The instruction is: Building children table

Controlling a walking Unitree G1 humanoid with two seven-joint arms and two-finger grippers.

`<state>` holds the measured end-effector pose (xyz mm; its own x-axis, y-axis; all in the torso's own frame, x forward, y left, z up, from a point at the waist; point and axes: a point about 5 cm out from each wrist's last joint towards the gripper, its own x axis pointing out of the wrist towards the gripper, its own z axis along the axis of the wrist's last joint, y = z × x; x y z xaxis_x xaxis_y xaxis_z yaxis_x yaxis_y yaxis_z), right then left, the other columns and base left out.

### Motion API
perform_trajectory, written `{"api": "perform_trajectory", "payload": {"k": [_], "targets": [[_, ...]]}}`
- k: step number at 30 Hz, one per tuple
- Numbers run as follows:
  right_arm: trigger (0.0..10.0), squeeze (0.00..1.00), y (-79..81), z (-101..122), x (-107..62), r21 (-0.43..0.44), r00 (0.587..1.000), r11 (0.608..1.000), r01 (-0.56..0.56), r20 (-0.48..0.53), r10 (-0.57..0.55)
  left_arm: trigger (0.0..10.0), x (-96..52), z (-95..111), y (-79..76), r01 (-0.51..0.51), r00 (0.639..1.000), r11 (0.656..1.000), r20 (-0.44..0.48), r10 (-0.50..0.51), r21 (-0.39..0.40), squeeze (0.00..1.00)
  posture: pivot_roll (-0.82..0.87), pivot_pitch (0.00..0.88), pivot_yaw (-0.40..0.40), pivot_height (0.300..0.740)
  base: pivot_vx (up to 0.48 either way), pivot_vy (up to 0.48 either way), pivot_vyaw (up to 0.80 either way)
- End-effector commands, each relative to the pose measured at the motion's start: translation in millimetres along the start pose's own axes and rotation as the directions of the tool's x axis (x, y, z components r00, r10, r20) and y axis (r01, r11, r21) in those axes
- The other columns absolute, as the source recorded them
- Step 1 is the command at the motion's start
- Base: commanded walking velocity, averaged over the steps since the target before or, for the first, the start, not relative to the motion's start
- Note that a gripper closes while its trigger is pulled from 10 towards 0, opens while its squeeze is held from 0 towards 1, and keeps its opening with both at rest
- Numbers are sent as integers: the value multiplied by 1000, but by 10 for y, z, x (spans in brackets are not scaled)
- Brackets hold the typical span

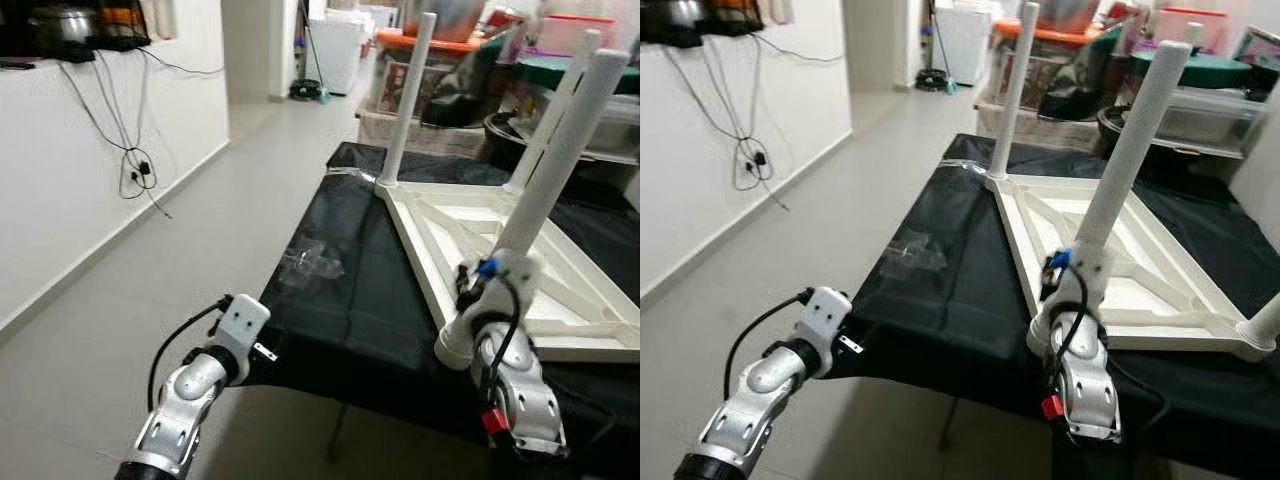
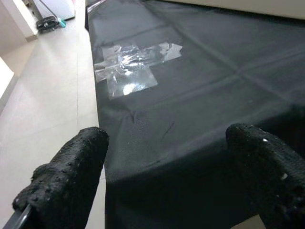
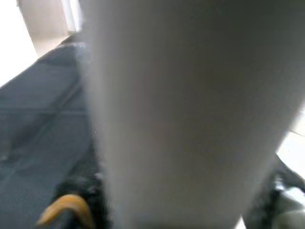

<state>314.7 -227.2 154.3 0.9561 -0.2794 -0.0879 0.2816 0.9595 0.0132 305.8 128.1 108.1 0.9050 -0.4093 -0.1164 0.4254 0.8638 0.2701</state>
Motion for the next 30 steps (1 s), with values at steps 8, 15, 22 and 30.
{"api": "perform_trajectory", "payload": {"k": [8, 15, 22, 30], "targets": [[2745, 0, -111, 150, 7, -179, 790, 770, -612, -90, 607, 10000, -22, -61, -2, 7, 1000, 1000, -19, -7, 4, 0, 63, 0, -85, 740, 0, 0, 0], [0, 0, -393, -28, 297, -41, 990, 998, -54, -132, 48, 10000, -18, -32, 55, -1, 1000, 1000, -14, 1, 14, 0, 86, 0, -88, 740, 0, 0, 0], [0, 0, -299, -254, -65, 77, 939, 938, 338, -99, -330, 10000, -64, -47, 48, -4, 1000, 1000, -19, 5, 16, 0, 107, 0, -88, 740, 0, 0, 0], [10000, 0, 259, -194, -136, 99, 996, 993, 63, -68, -57, 10000, -23, -27, 39, 3, 1000, 1000, -16, -3, 16, 0, 93, 0, -85, 740, 0, 0, 0]]}}
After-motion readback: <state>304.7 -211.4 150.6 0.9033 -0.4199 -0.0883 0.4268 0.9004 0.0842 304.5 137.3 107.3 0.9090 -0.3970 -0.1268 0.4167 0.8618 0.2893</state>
